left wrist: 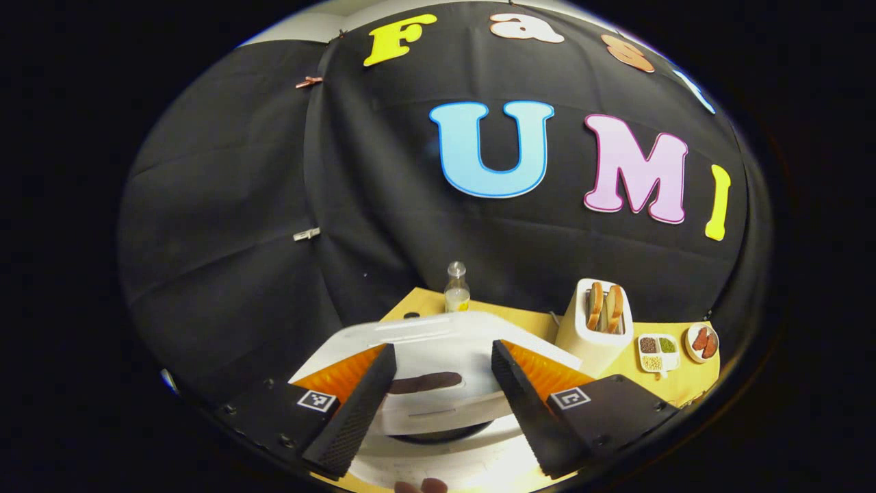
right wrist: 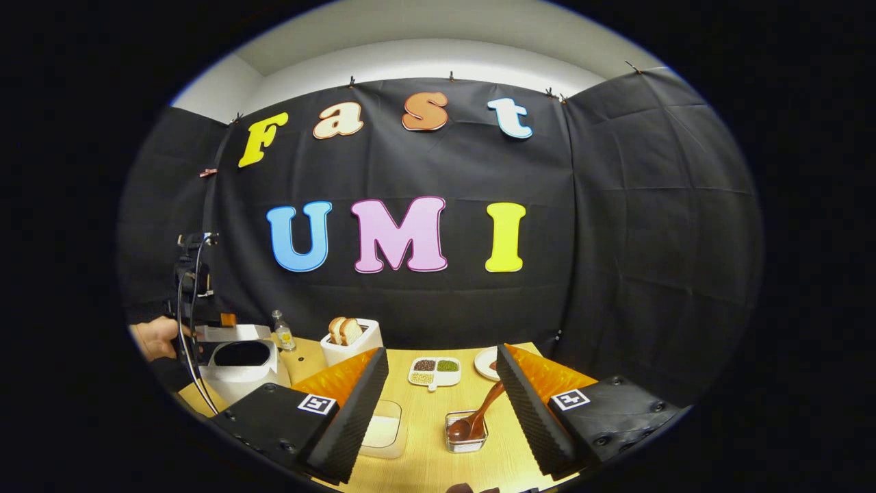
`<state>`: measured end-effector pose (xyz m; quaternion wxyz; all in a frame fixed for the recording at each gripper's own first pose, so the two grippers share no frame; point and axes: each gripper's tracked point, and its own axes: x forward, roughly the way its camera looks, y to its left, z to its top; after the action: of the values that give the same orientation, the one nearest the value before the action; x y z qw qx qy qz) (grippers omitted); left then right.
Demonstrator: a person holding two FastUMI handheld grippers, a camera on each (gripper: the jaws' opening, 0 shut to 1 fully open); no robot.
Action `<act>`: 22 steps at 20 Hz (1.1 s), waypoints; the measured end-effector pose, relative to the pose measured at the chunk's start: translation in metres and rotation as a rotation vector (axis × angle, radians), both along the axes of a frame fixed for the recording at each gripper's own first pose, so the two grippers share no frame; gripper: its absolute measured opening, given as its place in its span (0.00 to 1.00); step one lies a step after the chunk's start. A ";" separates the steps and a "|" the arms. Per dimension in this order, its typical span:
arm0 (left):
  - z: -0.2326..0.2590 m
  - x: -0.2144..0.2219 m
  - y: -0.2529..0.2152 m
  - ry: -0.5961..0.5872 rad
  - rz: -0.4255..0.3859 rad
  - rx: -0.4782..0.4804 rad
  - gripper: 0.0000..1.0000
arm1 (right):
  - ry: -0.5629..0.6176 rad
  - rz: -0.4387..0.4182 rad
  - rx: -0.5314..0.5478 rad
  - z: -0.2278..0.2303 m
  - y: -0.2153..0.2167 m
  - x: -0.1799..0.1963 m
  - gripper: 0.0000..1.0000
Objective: Close the left gripper, press the button to open the rice cooker; take a wooden spoon from the chopstick holder with the right hand, scoop a spoonful of rice and pour it into the rice cooker, then put the wooden spoon back into the chopstick holder.
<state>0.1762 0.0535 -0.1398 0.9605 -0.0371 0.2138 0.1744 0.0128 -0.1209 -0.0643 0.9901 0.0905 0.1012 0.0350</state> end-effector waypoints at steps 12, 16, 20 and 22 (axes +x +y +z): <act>-0.076 -0.027 -0.014 0.135 -0.010 -0.032 1.00 | 0.040 0.034 0.015 -0.013 0.022 -0.017 0.98; -0.084 -0.028 -0.015 0.140 -0.021 -0.008 1.00 | 0.046 0.031 0.022 -0.015 0.024 -0.017 0.98; -0.085 -0.028 -0.015 0.137 -0.012 -0.006 1.00 | 0.042 0.024 0.031 -0.013 0.026 -0.015 0.98; -0.085 -0.024 -0.017 0.139 -0.031 0.010 1.00 | 0.039 0.027 0.035 -0.012 0.029 -0.015 0.98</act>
<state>0.1518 0.0363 -0.2246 0.9461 -0.0167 0.2795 0.1627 -0.0023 -0.0915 -0.0767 0.9856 0.1073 0.1210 0.0484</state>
